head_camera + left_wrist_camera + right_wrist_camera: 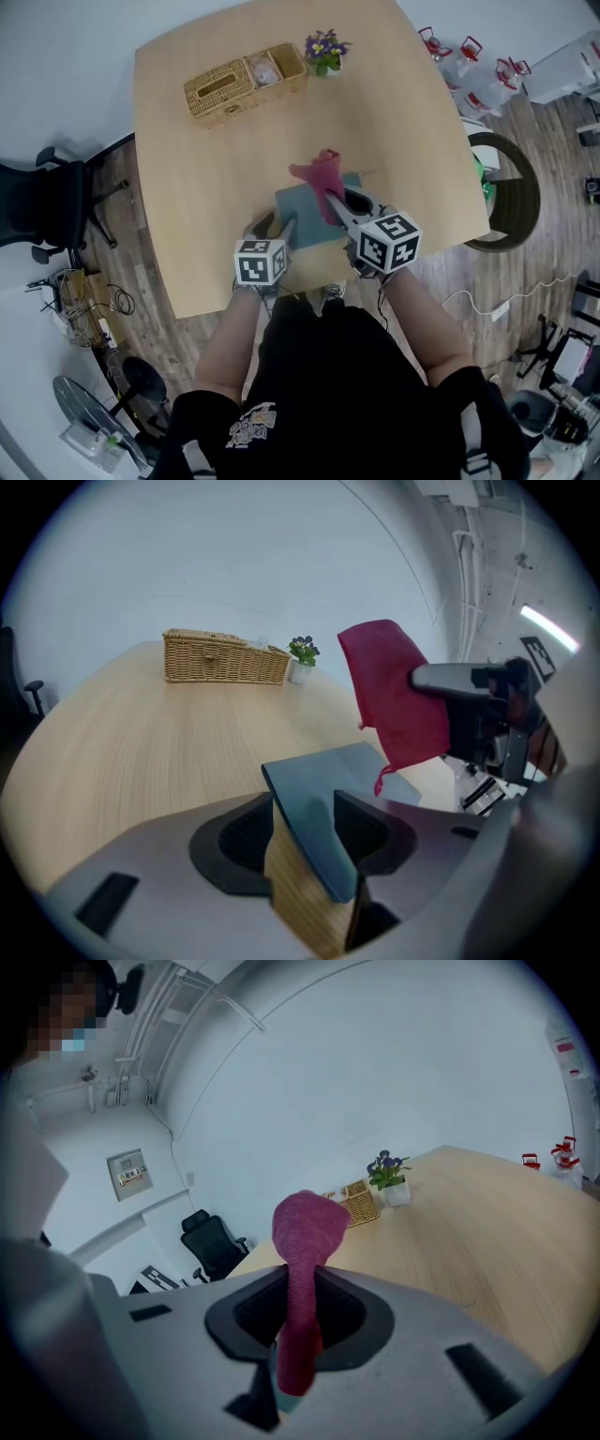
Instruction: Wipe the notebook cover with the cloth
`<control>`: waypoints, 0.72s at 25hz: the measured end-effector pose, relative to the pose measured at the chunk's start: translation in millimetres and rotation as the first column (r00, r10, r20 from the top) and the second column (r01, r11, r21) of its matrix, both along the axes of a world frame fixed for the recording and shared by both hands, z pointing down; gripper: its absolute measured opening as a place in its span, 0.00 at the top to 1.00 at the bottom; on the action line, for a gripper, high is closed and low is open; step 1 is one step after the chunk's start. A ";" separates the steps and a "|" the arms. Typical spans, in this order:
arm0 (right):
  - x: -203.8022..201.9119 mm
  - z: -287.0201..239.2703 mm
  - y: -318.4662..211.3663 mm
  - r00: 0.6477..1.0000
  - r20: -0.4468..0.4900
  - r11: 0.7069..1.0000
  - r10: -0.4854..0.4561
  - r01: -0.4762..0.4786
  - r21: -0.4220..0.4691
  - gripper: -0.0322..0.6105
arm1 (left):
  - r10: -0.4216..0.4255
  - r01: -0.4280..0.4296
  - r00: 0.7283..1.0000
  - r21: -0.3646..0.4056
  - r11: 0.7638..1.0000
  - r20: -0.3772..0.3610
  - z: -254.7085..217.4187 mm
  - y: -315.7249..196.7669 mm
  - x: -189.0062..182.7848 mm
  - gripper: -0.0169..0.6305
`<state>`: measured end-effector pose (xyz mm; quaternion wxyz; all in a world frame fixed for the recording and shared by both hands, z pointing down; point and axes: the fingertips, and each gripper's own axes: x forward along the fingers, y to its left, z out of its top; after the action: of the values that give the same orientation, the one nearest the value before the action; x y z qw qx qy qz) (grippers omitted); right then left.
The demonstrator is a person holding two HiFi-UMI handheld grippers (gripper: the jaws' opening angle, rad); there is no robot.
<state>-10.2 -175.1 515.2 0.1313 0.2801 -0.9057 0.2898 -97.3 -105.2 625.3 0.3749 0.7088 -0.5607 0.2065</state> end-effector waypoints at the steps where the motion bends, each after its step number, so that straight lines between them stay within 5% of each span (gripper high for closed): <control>1: -7.1 4.2 -1.3 1.000 -0.010 1.000 -0.008 0.008 -0.008 0.84 | 0.007 -0.007 1.000 -0.007 1.000 -0.008 2.3 -2.5 -1.9 0.67; 10: -63.2 56.2 -2.3 0.983 -0.128 0.988 -0.131 0.119 -0.099 0.84 | 0.069 -0.074 0.994 -0.062 0.995 -0.079 20.4 -14.9 -4.9 0.68; 18: -91.9 95.5 13.5 0.927 -0.249 0.957 -0.280 0.249 -0.150 0.84 | 0.089 -0.096 0.992 -0.066 0.993 -0.091 29.0 -13.3 -8.7 0.74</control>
<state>-102.1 -161.7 610.7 0.3064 0.1838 -0.8907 0.2809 -106.0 -118.6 654.3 0.4139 0.7289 -0.5026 0.2117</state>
